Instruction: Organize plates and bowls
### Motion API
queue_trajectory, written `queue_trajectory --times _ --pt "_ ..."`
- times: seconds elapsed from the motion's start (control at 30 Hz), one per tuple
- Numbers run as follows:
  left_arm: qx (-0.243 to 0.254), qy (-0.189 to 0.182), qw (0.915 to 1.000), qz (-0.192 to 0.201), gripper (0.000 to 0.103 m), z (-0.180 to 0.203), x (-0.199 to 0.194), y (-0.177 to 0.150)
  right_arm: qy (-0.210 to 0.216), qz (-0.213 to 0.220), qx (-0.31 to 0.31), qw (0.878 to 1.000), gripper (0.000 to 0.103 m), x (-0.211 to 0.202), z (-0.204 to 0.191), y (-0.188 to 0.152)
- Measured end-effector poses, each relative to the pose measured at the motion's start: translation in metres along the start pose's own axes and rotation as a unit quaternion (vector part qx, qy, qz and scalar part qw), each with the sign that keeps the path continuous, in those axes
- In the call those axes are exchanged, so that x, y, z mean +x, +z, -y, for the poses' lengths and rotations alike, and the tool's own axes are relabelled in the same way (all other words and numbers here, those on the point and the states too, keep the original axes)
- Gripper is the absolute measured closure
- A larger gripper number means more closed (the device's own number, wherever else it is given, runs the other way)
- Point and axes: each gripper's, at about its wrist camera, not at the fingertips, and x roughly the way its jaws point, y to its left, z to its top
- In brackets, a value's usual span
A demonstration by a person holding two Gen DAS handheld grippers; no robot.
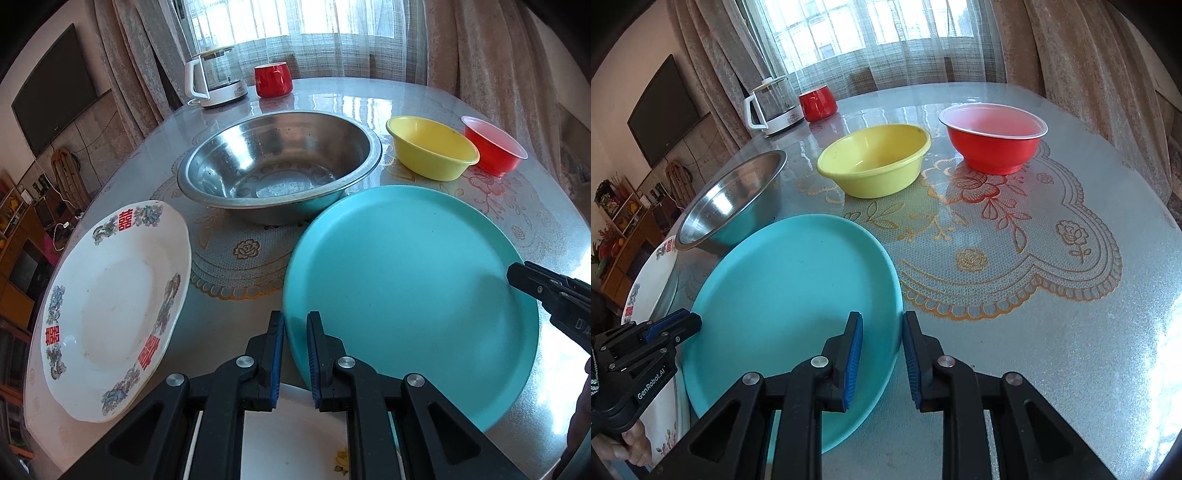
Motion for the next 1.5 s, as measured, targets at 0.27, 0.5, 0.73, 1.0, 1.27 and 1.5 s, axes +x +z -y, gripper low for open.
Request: queue_trajectory --times 0.27,0.5,0.73,1.0,1.27,1.5 --pt "-0.015 -0.054 0.9984 0.010 0.093 -0.014 -0.007 0.000 0.022 -0.005 0.032 0.999 0.081 -0.001 0.006 0.001" --pt "-0.006 -0.083 0.9964 0.016 0.093 -0.010 -0.013 0.001 -0.010 -0.007 0.015 1.000 0.089 -0.006 0.006 -0.004" --pt "-0.065 -0.081 0.9946 0.003 0.093 -0.039 -0.005 0.003 -0.069 -0.002 -0.037 0.997 0.089 -0.008 -0.004 -0.006" --pt "-0.013 -0.097 0.9952 -0.001 0.093 -0.013 0.001 0.008 -0.086 -0.009 -0.042 0.995 0.089 -0.012 0.001 -0.008" --pt "-0.037 -0.082 0.9958 0.016 0.093 -0.016 -0.005 0.009 -0.072 -0.009 -0.033 0.997 0.088 -0.015 0.010 -0.010" --pt "-0.047 -0.055 0.9968 0.035 0.093 -0.024 -0.019 0.006 -0.061 -0.006 -0.044 0.997 0.088 -0.015 0.005 -0.014"
